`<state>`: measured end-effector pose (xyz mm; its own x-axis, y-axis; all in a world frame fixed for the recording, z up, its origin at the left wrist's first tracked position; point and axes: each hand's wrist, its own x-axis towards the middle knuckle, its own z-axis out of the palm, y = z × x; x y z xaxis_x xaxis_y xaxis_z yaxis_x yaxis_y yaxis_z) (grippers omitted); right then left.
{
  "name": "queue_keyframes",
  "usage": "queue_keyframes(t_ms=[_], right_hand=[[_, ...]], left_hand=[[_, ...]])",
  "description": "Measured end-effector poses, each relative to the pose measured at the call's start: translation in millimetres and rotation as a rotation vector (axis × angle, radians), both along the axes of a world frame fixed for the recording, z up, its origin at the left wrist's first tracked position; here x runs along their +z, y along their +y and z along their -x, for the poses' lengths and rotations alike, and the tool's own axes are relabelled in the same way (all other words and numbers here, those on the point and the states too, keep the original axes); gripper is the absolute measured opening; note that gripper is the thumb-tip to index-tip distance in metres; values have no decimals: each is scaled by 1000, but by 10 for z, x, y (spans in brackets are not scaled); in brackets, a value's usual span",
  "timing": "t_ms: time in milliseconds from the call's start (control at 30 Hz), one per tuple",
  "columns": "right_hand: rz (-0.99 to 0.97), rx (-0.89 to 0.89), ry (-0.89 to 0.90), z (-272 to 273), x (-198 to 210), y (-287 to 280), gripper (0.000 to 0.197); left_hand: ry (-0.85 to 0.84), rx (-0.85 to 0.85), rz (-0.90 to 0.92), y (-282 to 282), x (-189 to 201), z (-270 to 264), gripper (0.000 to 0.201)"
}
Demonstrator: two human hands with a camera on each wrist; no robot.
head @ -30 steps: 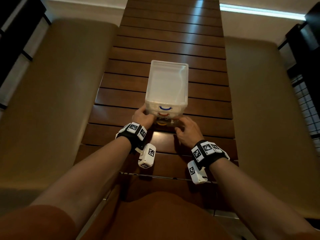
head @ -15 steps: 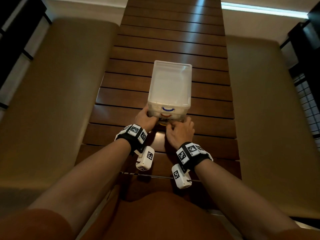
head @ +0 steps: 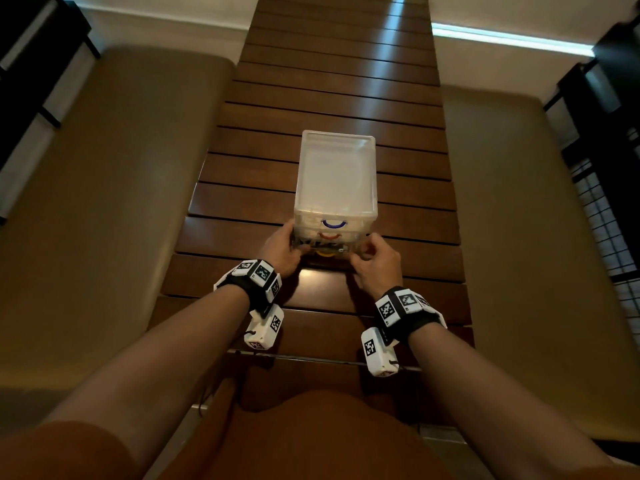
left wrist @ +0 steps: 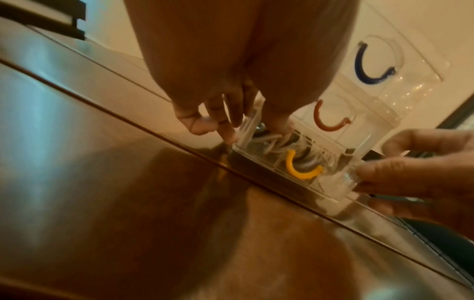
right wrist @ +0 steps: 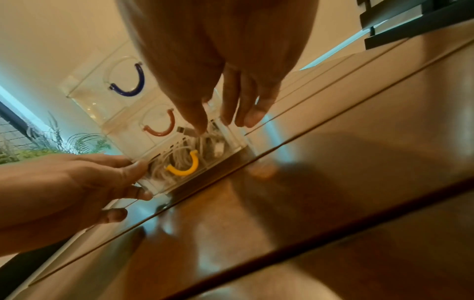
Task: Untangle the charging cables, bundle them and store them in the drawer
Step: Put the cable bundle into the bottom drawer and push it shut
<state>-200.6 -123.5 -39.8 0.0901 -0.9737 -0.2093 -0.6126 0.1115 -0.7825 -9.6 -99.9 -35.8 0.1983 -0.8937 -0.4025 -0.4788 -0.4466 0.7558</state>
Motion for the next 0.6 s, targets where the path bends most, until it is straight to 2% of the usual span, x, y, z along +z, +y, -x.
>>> queue_keyframes(t_ms=[67,133,200,333,400,500,600], right_hand=[[5,-51,-29,3,-33,14,29],[41,-49,-6,-17,-37,9,21],[107,12,32,-30,-51,7,9],[183,123,104,-69,-122,101,21],[154,189,226,-128,-118,112,31],[3,294,513,-240,15,64,47],[-103,337,669,-348,97,33,48]], left_hand=[[2,-21,-9,-13,20,-10,45],[1,-44,-15,-23,44,-15,45],[-6,-55,-27,-35,53,-25,46],[-7,-62,-27,-36,56,-27,46],[-6,-58,-24,-35,50,-27,47],[5,-56,-34,-45,42,-26,47],[-31,-49,-25,-50,9,-24,48]])
